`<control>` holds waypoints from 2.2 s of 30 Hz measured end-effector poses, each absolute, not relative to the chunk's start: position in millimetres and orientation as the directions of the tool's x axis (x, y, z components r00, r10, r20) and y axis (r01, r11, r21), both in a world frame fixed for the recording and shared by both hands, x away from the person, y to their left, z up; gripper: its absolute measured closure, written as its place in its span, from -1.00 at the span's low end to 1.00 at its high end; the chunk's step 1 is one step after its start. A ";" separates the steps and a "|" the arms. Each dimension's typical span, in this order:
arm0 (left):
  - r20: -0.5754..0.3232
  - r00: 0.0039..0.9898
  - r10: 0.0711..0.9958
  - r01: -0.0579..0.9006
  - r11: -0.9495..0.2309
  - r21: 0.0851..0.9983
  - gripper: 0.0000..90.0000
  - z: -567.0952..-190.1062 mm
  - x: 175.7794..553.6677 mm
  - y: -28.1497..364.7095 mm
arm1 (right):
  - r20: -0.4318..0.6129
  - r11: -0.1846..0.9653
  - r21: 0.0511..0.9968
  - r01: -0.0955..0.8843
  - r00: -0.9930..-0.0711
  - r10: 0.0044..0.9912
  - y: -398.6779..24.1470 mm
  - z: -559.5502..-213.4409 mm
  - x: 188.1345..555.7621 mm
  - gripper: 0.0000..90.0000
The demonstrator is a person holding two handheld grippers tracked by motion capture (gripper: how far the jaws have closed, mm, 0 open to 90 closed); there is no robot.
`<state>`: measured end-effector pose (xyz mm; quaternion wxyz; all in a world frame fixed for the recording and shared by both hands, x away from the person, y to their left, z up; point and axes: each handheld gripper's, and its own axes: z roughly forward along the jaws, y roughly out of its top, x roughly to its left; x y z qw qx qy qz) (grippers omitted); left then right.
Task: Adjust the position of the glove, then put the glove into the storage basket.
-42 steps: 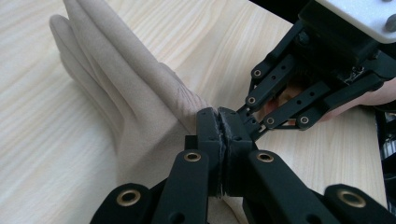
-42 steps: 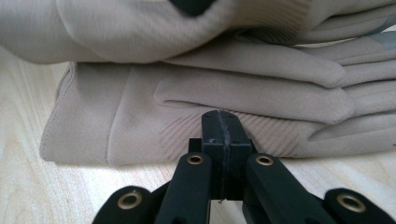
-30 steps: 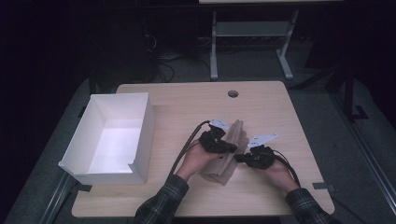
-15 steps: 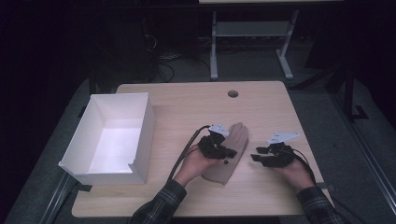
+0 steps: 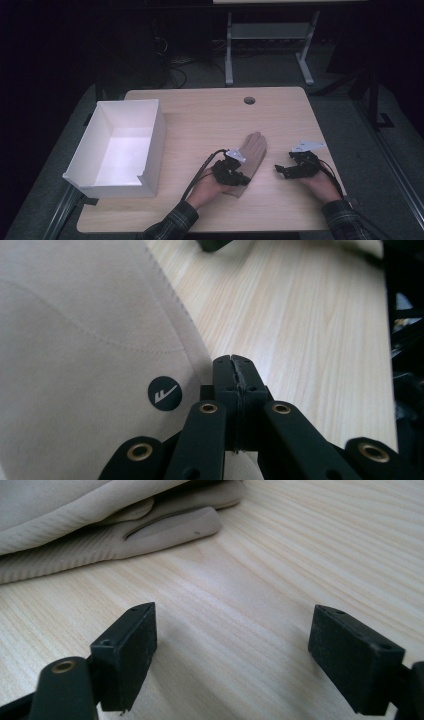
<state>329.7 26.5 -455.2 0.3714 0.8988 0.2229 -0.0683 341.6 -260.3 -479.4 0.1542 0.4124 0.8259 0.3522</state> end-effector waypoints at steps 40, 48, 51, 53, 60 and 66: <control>-0.111 0.908 0.404 0.378 -0.675 0.634 -0.33 -421.7 351.6 60.2 | 0.042 0.398 0.727 0.559 -0.615 0.787 -258.0 -482.1 340.9 -0.64; -0.082 0.910 0.407 0.364 -0.688 0.628 -0.59 -428.6 369.6 40.5 | 0.043 0.397 0.727 0.560 -0.615 0.787 -258.0 -482.2 340.8 -0.64; -0.086 0.908 0.409 0.370 -0.690 0.622 -0.59 -432.3 375.2 38.9 | 0.043 0.397 0.727 0.560 -0.615 0.788 -258.0 -482.2 340.9 -0.64; -0.100 0.903 0.417 0.385 -0.685 0.619 -0.59 -436.1 376.8 38.2 | 0.043 0.397 0.727 0.560 -0.615 0.787 -258.0 -482.2 340.9 -0.64; -0.105 0.899 0.425 0.399 -0.696 0.596 -0.67 -447.4 376.8 36.8 | 0.042 0.399 0.726 0.560 -0.615 0.787 -258.0 -482.1 340.9 -0.64; -0.064 0.913 0.402 0.368 -0.746 0.555 -0.68 -455.2 373.7 31.6 | 0.043 0.398 0.727 0.560 -0.615 0.787 -258.0 -482.1 340.9 -0.64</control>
